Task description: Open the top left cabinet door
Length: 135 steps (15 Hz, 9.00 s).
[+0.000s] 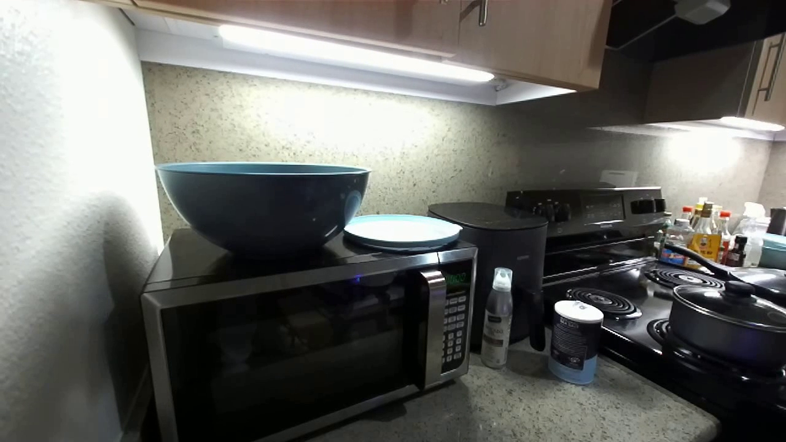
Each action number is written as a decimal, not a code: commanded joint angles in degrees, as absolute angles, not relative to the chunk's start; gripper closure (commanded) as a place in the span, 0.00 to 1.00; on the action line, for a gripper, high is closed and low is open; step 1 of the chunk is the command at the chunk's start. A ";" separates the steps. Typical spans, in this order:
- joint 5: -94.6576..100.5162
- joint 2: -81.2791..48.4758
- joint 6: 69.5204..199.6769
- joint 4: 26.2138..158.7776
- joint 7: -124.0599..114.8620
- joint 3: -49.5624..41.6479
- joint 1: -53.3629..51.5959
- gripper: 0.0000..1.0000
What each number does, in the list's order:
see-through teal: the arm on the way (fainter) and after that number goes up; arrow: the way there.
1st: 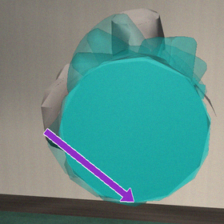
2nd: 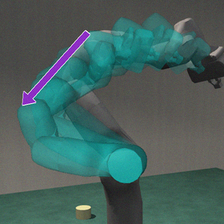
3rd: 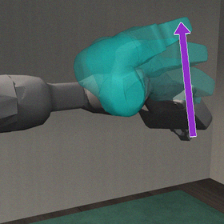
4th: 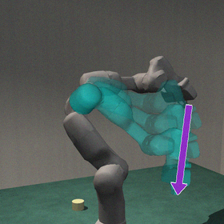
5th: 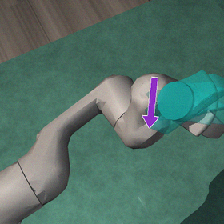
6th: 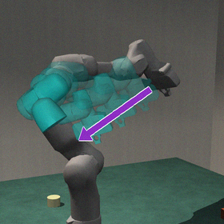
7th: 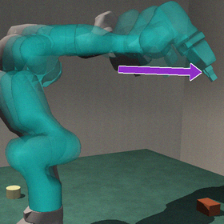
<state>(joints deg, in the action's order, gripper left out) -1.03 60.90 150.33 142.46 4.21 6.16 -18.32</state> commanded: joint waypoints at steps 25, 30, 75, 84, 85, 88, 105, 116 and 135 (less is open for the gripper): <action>-1.36 32.68 149.50 119.48 7.28 4.31 -15.86 0.00; -2.18 26.03 158.91 114.34 11.67 3.03 -18.06 0.00; 7.19 26.04 157.51 113.88 -6.32 12.88 -6.22 0.89; 10.59 32.62 163.21 121.21 -8.82 14.75 -3.59 0.93; 12.49 36.39 166.37 125.23 -11.94 16.57 -0.55 0.93; 16.26 41.95 172.29 130.61 -22.07 21.47 7.03 0.93; 10.65 52.75 179.79 138.81 -30.50 28.02 14.40 0.93; 5.80 56.73 181.11 137.91 -36.36 36.76 18.44 0.93; 1.80 58.84 168.04 129.31 -31.79 47.89 18.42 0.94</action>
<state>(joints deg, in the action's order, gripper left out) 3.57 61.83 167.98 133.31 -33.13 41.24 20.11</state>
